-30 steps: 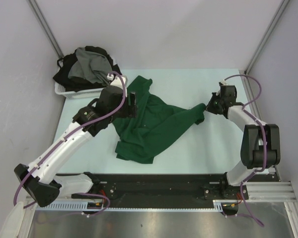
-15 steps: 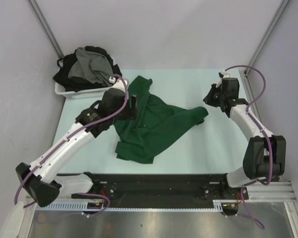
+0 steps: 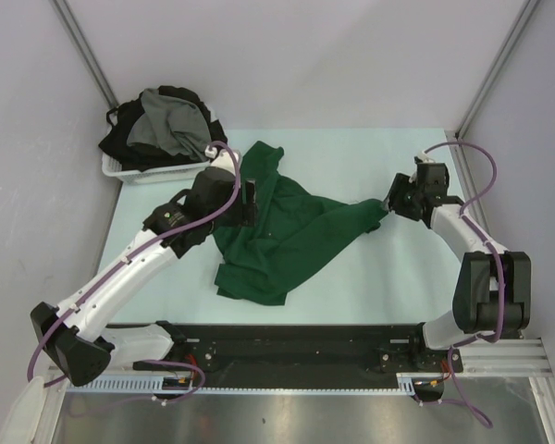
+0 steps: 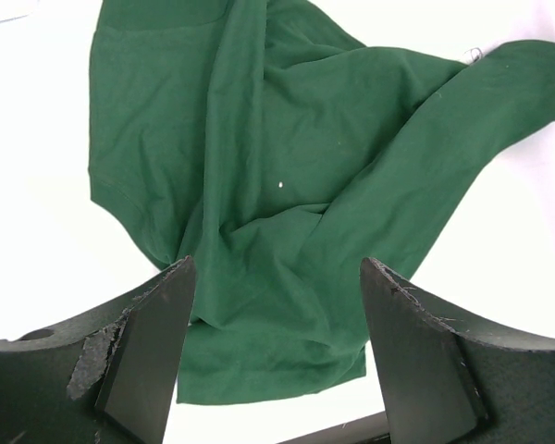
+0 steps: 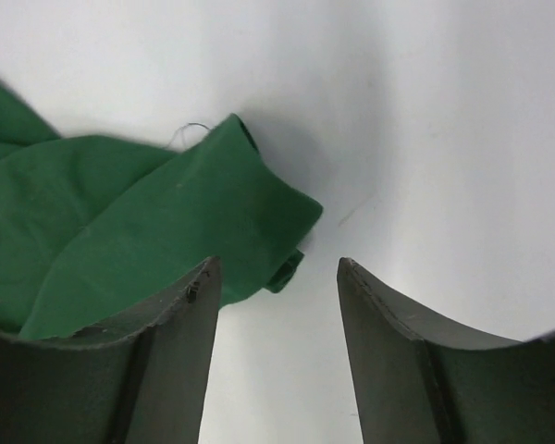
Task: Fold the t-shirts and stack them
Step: Flatten out the tshirt
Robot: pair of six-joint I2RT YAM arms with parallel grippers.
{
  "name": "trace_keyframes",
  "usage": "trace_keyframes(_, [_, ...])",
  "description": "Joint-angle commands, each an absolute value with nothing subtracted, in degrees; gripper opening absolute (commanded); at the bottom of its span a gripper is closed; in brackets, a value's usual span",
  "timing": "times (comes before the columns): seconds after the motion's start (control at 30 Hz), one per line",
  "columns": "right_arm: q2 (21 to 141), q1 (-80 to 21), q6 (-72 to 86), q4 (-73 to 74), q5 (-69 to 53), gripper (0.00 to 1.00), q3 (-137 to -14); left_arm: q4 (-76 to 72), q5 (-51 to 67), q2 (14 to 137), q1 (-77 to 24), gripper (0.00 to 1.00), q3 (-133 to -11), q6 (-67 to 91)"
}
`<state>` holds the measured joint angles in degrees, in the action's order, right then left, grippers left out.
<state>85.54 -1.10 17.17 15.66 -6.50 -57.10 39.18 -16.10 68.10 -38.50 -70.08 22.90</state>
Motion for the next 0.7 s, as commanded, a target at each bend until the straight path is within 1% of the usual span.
trace_keyframes(0.0, [86.74,-0.44,20.47,11.17,-8.43,0.59,-53.97,37.70,-15.29,66.45,-38.85,0.77,-71.54,22.68])
trace_keyframes(0.1, [86.66,-0.35,21.35,7.66,-10.28,0.62,-51.07,38.58,-15.47,66.27,-38.85,0.77,-72.16,22.24])
trace_keyframes(0.13, [86.57,1.21,21.62,6.86,-10.72,0.63,-49.76,38.93,-15.82,66.18,-38.85,0.77,-72.25,21.89])
trace_keyframes(0.2, [86.48,1.84,22.41,3.97,-12.21,0.67,-48.52,39.37,-16.08,65.74,-38.85,0.77,-72.42,21.54])
trace_keyframes(0.3, [87.36,2.55,23.03,0.62,-14.14,0.69,-47.11,39.99,-16.35,65.39,-38.85,0.77,-72.77,21.09])
trace_keyframes(0.67, [94.65,5.80,25.57,-11.95,-21.79,0.71,-46.85,42.80,-17.05,65.21,-38.85,0.77,-74.44,20.65])
